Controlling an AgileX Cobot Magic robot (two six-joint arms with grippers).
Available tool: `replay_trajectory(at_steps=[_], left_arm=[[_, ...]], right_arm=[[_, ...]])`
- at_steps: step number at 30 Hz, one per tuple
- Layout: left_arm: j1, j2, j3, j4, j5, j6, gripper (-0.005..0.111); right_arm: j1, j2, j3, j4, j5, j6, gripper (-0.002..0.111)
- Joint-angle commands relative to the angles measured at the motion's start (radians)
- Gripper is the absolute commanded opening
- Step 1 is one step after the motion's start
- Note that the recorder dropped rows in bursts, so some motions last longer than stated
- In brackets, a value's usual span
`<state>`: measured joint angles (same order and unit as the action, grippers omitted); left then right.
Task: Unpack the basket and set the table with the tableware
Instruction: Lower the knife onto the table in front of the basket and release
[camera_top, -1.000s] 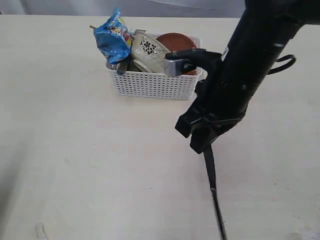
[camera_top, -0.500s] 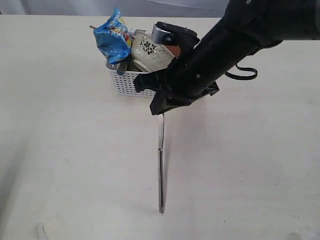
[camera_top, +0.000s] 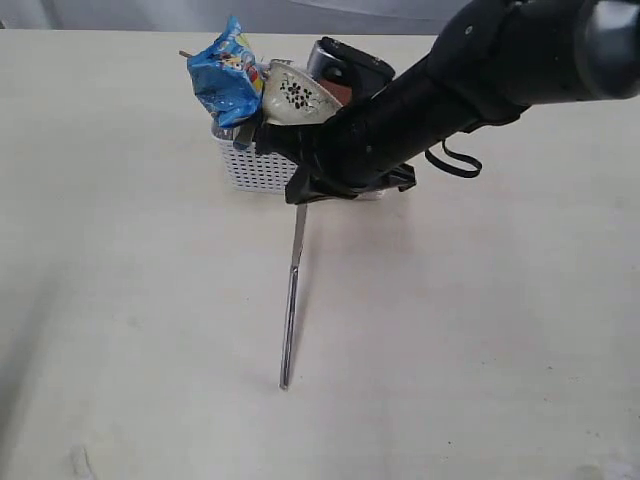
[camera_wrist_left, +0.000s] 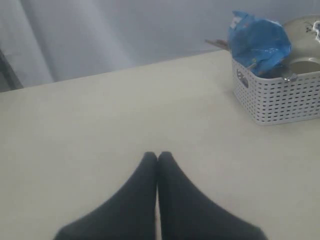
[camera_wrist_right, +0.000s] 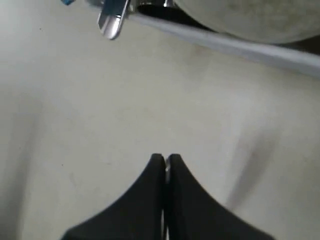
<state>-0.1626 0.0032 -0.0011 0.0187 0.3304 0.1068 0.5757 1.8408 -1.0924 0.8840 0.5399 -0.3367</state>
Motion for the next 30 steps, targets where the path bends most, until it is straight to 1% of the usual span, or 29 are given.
replay_trajectory(at_steps=[1, 9, 17, 23, 30], left_arm=[[-0.006, -0.003, 0.001, 0.004, -0.007, 0.002, 0.0], [-0.006, -0.003, 0.001, 0.004, -0.007, 0.002, 0.0], [-0.006, -0.003, 0.001, 0.004, -0.007, 0.002, 0.0], [-0.006, -0.003, 0.001, 0.004, -0.007, 0.002, 0.0], [-0.006, -0.003, 0.001, 0.004, -0.007, -0.003, 0.0]], right_arm=[[-0.002, 0.035, 0.001, 0.022, 0.027, -0.042, 0.0], [-0.002, 0.085, 0.001, 0.035, 0.013, -0.09, 0.0], [-0.002, 0.086, 0.001, 0.152, -0.057, -0.09, 0.0], [-0.002, 0.086, 0.001, 0.108, -0.033, -0.092, 0.0], [-0.002, 0.086, 0.001, 0.108, -0.022, -0.095, 0.0]])
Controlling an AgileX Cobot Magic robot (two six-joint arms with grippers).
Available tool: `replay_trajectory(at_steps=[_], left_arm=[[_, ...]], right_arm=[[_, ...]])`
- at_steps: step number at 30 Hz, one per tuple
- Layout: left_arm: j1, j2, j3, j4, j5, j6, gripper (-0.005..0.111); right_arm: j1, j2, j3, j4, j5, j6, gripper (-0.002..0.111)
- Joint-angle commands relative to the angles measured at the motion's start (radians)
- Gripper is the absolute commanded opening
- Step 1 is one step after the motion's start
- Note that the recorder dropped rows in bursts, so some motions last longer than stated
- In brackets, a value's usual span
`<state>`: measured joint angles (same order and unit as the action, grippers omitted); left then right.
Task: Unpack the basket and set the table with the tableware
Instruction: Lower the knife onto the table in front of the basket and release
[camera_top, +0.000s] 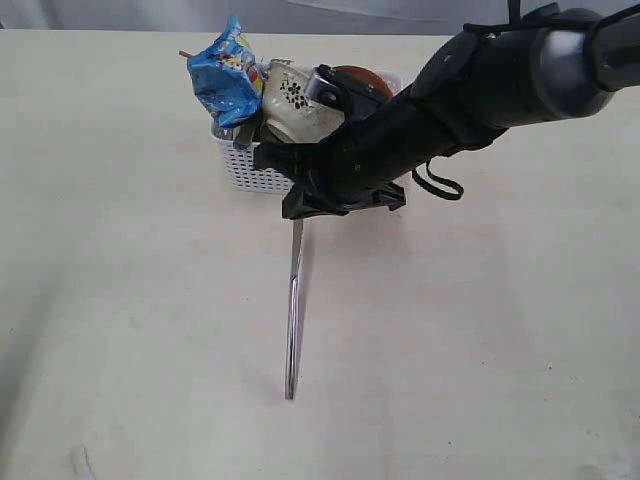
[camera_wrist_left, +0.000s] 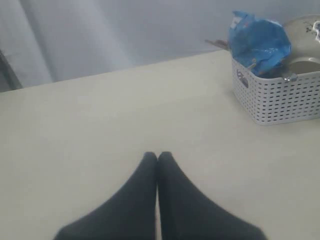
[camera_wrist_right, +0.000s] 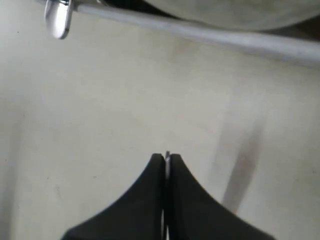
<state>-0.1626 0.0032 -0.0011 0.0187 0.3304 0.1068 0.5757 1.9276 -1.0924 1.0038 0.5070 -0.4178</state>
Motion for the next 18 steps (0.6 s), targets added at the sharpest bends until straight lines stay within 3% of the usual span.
replay_trajectory(at_steps=[1, 6, 11, 18], left_arm=[[-0.006, -0.003, 0.001, 0.004, -0.007, -0.001, 0.0], [-0.006, -0.003, 0.001, 0.004, -0.007, -0.001, 0.0], [-0.006, -0.003, 0.001, 0.004, -0.007, -0.001, 0.0], [-0.006, -0.003, 0.001, -0.007, -0.007, -0.001, 0.0]], right_arm=[[-0.002, -0.001, 0.001, -0.012, 0.011, -0.014, 0.0], [-0.002, -0.001, 0.001, -0.012, 0.017, -0.017, 0.004], [-0.002, -0.001, 0.001, -0.012, 0.012, -0.017, 0.041], [-0.002, -0.003, 0.001, -0.045, 0.024, -0.017, 0.038]])
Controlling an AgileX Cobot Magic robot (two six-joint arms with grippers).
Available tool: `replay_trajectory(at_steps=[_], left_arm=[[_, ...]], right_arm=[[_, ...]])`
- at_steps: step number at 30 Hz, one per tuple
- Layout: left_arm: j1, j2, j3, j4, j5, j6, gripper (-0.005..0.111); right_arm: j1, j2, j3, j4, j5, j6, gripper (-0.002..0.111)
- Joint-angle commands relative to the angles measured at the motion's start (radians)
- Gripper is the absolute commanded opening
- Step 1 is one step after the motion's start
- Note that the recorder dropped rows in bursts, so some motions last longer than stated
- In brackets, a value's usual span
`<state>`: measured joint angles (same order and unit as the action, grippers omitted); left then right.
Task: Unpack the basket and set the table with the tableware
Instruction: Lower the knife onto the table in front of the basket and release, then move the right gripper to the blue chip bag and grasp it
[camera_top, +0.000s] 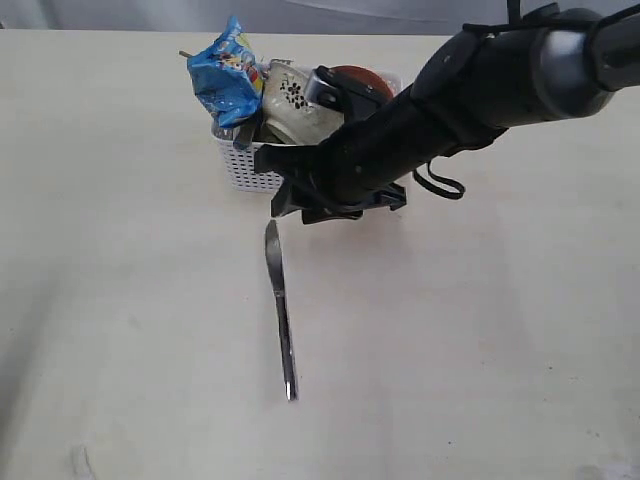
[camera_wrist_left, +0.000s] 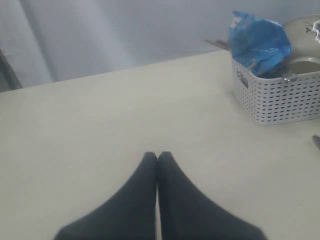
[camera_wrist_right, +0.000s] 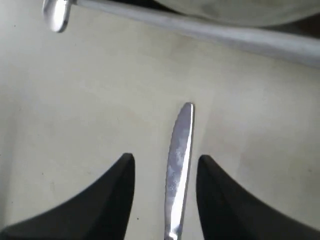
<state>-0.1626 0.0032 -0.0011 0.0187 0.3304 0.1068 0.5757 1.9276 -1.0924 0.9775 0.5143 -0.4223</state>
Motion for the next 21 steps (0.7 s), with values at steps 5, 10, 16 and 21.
replay_trajectory(at_steps=[5, 10, 16, 21], left_arm=[[-0.006, -0.003, 0.001, -0.005, -0.007, -0.001, 0.0], [-0.006, -0.003, 0.001, -0.005, -0.007, -0.001, 0.0], [-0.006, -0.003, 0.001, -0.005, -0.007, 0.002, 0.0], [-0.006, -0.003, 0.001, -0.003, -0.007, 0.002, 0.0]], right_arm=[[0.006, -0.055, 0.001, -0.169, 0.079, 0.051, 0.038], [0.054, -0.146, 0.001, -0.576, 0.085, 0.403, 0.038], [0.176, -0.202, -0.046, -0.831, 0.229, 0.621, 0.038], [0.182, -0.158, -0.398, -0.84, 0.176, 0.714, 0.038]])
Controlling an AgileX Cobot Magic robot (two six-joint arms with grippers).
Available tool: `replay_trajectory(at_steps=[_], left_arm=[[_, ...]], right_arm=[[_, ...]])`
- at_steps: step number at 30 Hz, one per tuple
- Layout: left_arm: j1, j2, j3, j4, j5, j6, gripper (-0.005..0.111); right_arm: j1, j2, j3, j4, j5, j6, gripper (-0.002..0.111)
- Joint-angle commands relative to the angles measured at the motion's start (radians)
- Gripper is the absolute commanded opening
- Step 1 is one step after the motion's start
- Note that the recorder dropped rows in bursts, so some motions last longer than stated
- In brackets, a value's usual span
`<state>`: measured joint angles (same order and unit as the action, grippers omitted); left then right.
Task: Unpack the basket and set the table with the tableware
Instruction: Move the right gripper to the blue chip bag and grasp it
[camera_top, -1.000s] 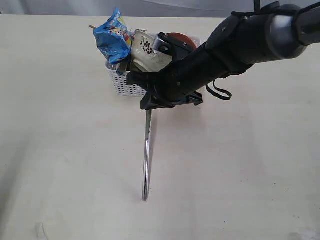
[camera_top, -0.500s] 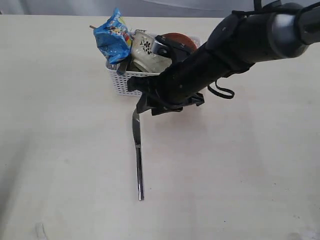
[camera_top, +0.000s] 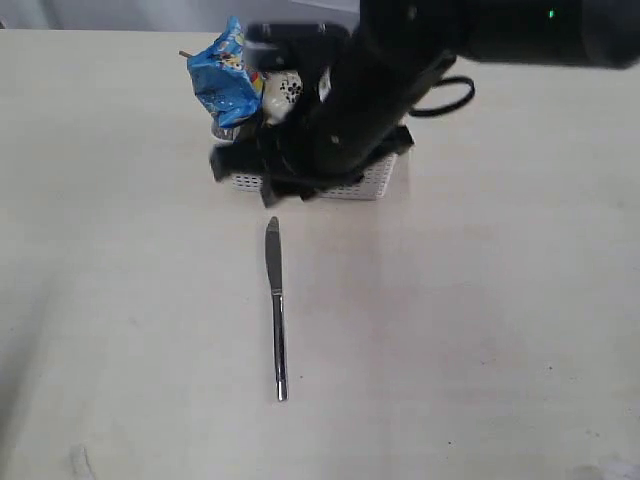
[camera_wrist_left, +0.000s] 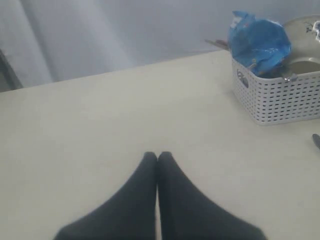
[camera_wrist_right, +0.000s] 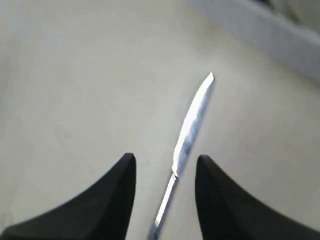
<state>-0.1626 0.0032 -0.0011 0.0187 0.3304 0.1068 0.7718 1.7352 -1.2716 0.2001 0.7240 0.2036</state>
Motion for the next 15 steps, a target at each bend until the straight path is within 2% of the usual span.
replay_trajectory(at_steps=[1, 2, 5, 9, 15], left_arm=[[-0.006, -0.003, 0.001, -0.003, -0.007, 0.002, 0.0], [-0.006, -0.003, 0.001, -0.003, -0.007, 0.002, 0.0], [-0.006, -0.003, 0.001, -0.003, -0.007, 0.002, 0.0], [-0.006, -0.003, 0.001, -0.003, -0.007, 0.002, 0.0], [-0.006, -0.003, 0.001, -0.003, -0.007, 0.002, 0.0]], right_arm=[[-0.014, 0.061, -0.307, -0.116, -0.025, 0.09, 0.038], [-0.014, 0.091, -0.374, -0.139, -0.001, 0.09, 0.041], [-0.014, 0.213, -0.587, -0.151, 0.116, 0.066, 0.062], [-0.014, 0.357, -0.726, -0.151, 0.261, -0.01, 0.062], [-0.014, 0.413, -0.728, -0.271, 0.249, 0.035, 0.061]])
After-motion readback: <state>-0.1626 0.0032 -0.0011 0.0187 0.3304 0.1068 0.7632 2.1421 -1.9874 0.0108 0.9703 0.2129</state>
